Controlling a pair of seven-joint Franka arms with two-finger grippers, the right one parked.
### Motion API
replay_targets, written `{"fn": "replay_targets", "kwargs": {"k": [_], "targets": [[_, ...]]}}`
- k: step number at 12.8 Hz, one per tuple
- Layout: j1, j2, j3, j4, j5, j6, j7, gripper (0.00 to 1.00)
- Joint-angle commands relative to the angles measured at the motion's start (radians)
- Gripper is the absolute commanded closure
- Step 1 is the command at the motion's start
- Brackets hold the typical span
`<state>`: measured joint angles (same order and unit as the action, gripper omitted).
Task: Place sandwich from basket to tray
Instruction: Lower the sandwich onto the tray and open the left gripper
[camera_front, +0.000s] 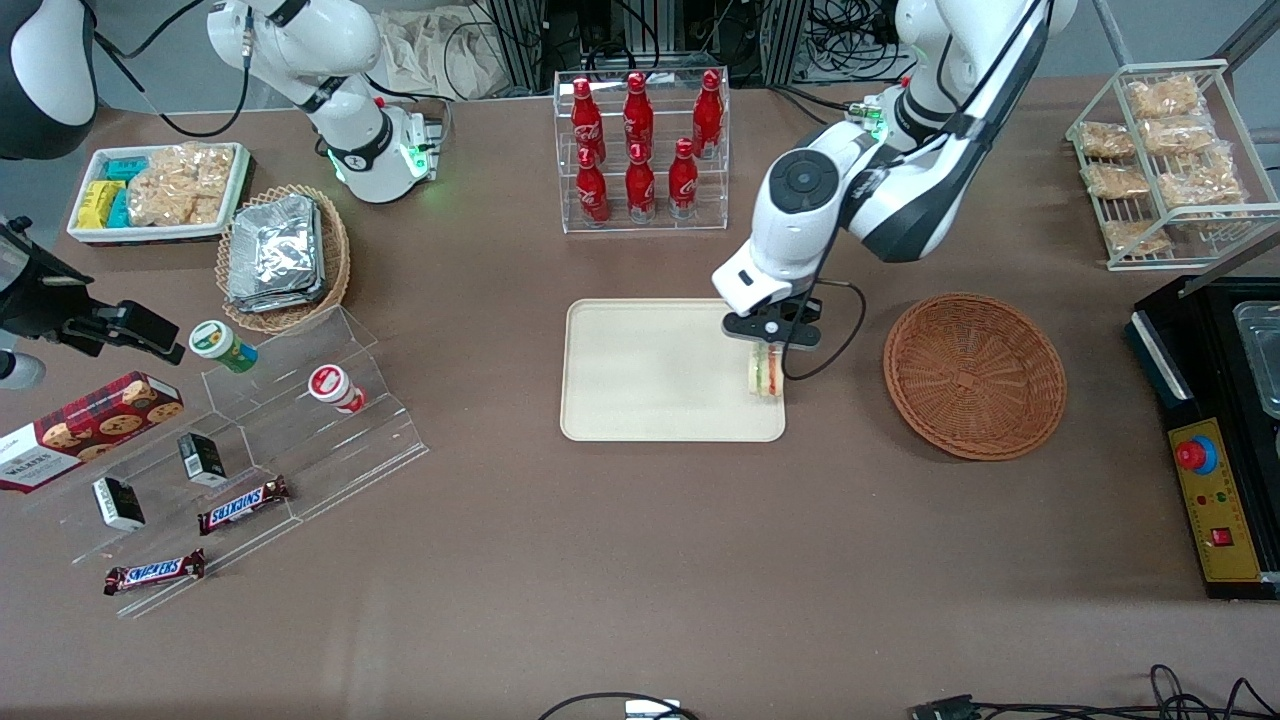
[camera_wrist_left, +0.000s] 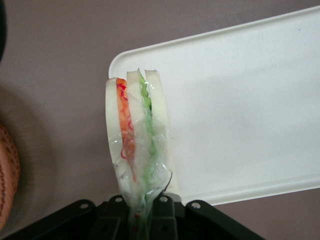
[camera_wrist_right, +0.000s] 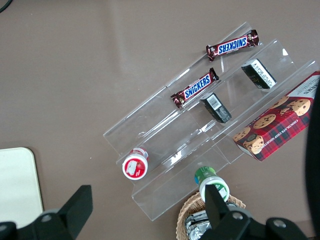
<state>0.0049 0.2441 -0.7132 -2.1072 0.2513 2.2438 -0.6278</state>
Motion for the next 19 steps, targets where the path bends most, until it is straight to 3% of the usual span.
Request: {"fn": "replay_targets", "kwargs": {"k": [1, 8, 12, 14, 17, 18, 19], "targets": [[-0.034, 0.084, 0.000, 0.041, 0.059, 0.016, -0.065, 0.89], [-0.059, 0.213, 0.003, 0.041, 0.210, 0.051, -0.171, 0.89], [-0.068, 0.242, 0.004, 0.041, 0.221, 0.063, -0.184, 0.88], [-0.069, 0.254, 0.004, 0.039, 0.221, 0.063, -0.185, 0.81], [-0.082, 0.264, 0.009, 0.041, 0.221, 0.063, -0.191, 0.61], [-0.082, 0.267, 0.009, 0.042, 0.229, 0.063, -0.193, 0.43], [-0.082, 0.279, 0.009, 0.049, 0.255, 0.063, -0.202, 0.17]]}}
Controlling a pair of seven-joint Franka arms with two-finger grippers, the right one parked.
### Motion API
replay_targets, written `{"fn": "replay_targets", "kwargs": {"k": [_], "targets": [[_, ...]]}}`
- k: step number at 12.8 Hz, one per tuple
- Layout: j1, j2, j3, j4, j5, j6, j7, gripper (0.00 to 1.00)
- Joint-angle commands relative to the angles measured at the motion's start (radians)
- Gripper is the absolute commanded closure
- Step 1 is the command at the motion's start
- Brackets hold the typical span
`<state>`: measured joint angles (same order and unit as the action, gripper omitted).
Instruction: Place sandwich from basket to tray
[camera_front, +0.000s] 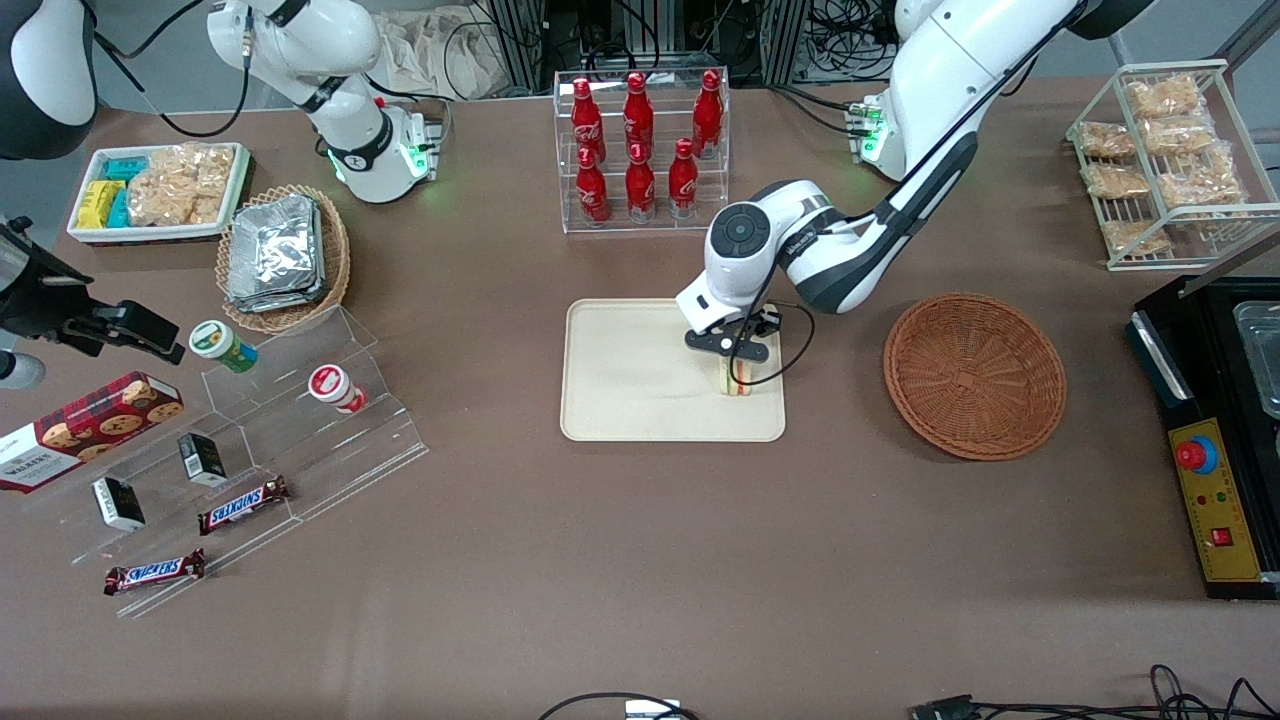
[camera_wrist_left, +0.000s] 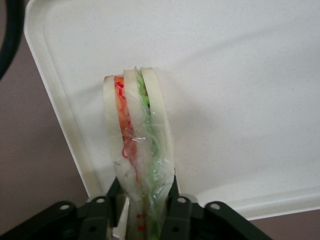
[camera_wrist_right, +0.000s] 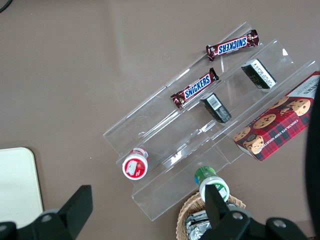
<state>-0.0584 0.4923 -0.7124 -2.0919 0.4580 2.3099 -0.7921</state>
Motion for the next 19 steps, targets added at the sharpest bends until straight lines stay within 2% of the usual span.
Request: {"fn": "replay_targets", "kwargs": {"k": [1, 6, 9, 12, 16, 19], "targets": [[-0.020, 0.037, 0.008, 0.039, 0.057, -0.003, -0.079, 0.00], [-0.006, 0.022, 0.008, 0.102, 0.038, -0.045, -0.121, 0.00], [0.026, 0.012, 0.004, 0.228, 0.033, -0.163, -0.208, 0.00], [0.038, 0.008, 0.008, 0.346, -0.030, -0.252, -0.231, 0.00], [0.116, -0.044, 0.007, 0.411, -0.039, -0.297, -0.295, 0.00], [0.193, -0.089, 0.004, 0.412, -0.100, -0.316, -0.292, 0.00]]}}
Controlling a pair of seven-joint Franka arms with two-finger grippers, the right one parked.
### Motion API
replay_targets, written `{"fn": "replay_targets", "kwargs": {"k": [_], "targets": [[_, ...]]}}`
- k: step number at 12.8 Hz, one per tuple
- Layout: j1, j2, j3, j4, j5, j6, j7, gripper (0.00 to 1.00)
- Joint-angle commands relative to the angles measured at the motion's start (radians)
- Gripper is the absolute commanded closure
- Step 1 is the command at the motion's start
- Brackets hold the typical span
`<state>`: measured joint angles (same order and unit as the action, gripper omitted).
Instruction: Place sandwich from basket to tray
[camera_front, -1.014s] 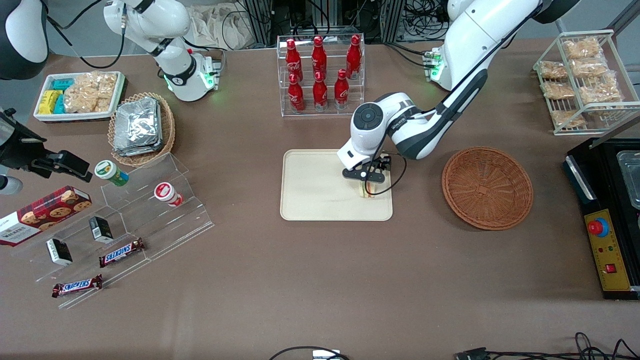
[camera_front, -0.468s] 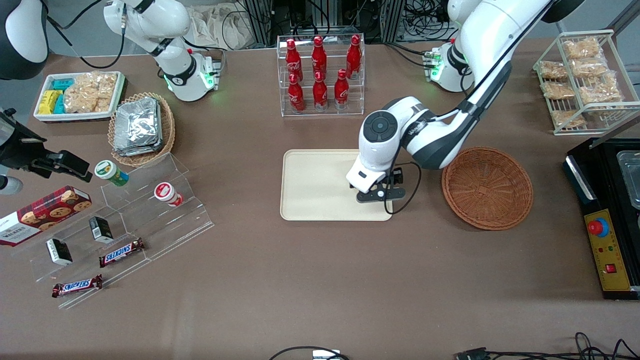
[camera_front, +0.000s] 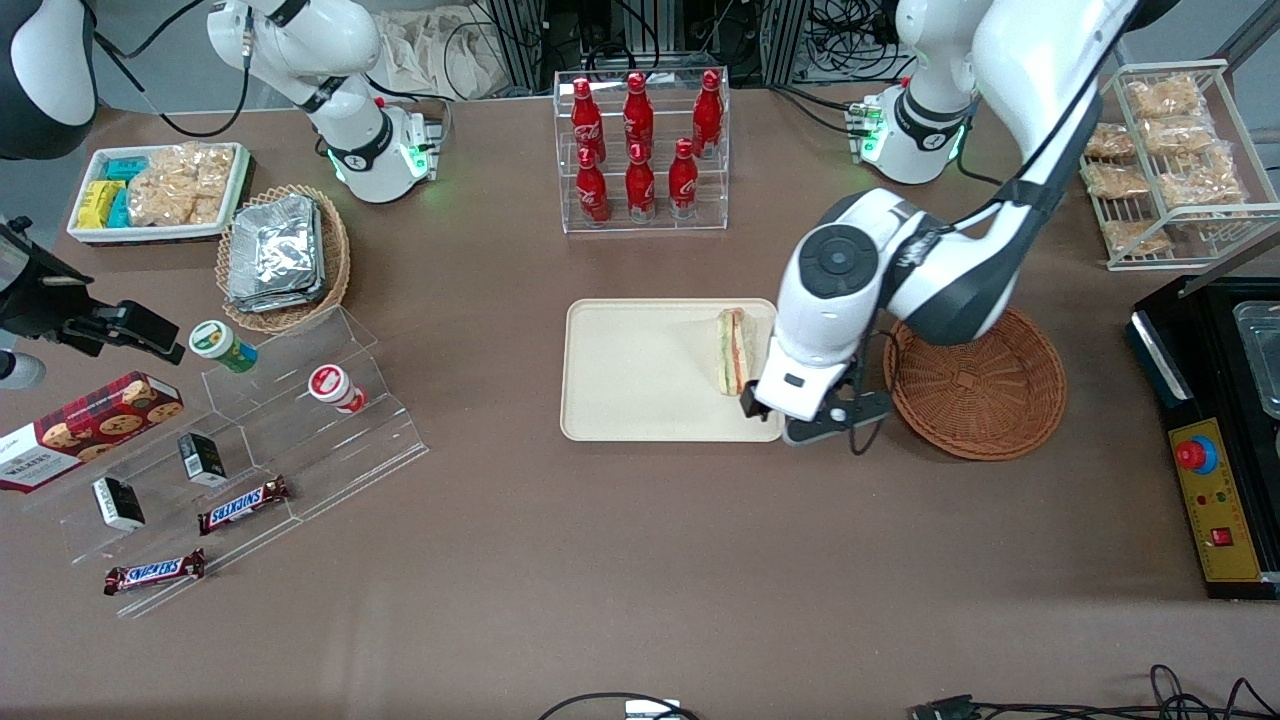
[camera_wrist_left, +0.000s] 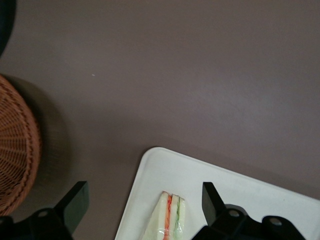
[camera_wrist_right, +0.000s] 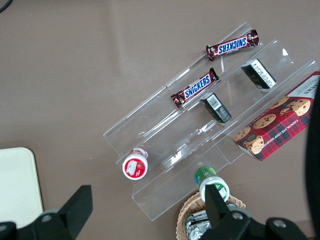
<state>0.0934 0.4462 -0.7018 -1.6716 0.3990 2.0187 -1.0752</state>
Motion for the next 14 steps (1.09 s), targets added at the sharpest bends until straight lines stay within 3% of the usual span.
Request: {"fn": "replay_targets", "kwargs": {"k": [1, 6, 10, 14], "targets": [[0.049, -0.055, -0.007, -0.008, -0.054, -0.025, -0.006, 0.00], [0.091, -0.072, -0.005, 0.010, -0.061, -0.097, 0.073, 0.00], [0.077, -0.191, 0.122, 0.000, -0.238, -0.159, 0.326, 0.00], [0.058, -0.316, 0.278, -0.005, -0.345, -0.293, 0.614, 0.00]]}}
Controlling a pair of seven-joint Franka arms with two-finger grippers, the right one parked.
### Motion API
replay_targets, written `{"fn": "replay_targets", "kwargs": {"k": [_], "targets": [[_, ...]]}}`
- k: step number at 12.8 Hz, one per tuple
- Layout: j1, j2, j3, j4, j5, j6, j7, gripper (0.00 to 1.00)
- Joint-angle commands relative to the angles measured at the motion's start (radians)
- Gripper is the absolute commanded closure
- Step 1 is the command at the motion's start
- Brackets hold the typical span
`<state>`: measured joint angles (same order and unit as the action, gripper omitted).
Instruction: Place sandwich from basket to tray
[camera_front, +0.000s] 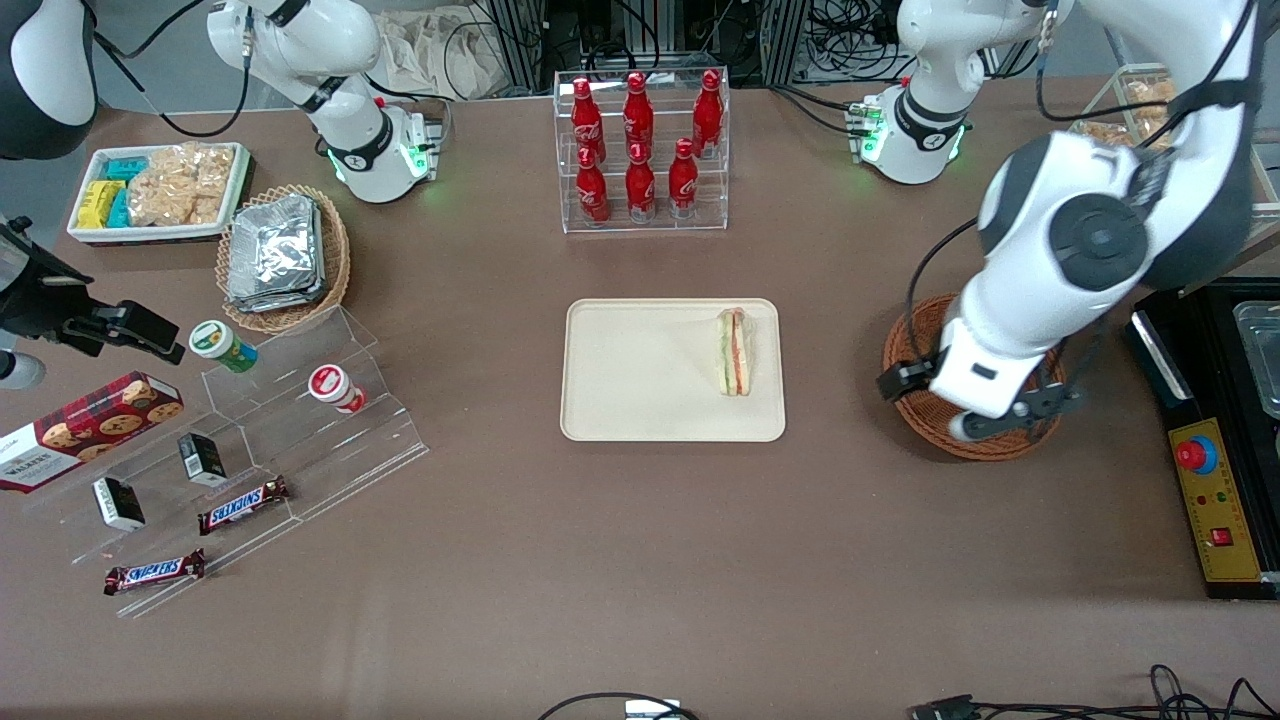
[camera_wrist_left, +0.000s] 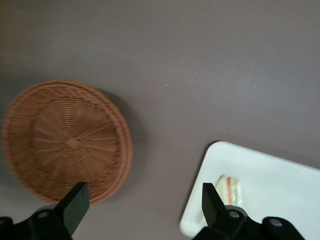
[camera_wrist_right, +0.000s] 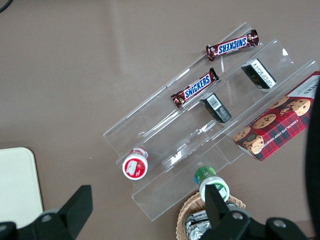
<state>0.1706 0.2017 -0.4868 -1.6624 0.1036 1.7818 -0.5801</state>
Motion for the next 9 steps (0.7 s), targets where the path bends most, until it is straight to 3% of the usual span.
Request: {"fn": "replay_targets", "kwargs": {"k": [1, 9], "targets": [[-0.026, -0.097, 0.101, -0.016, -0.059, -0.082, 0.178, 0.00], [-0.046, -0.257, 0.255, -0.057, -0.096, -0.171, 0.477, 0.00]]}}
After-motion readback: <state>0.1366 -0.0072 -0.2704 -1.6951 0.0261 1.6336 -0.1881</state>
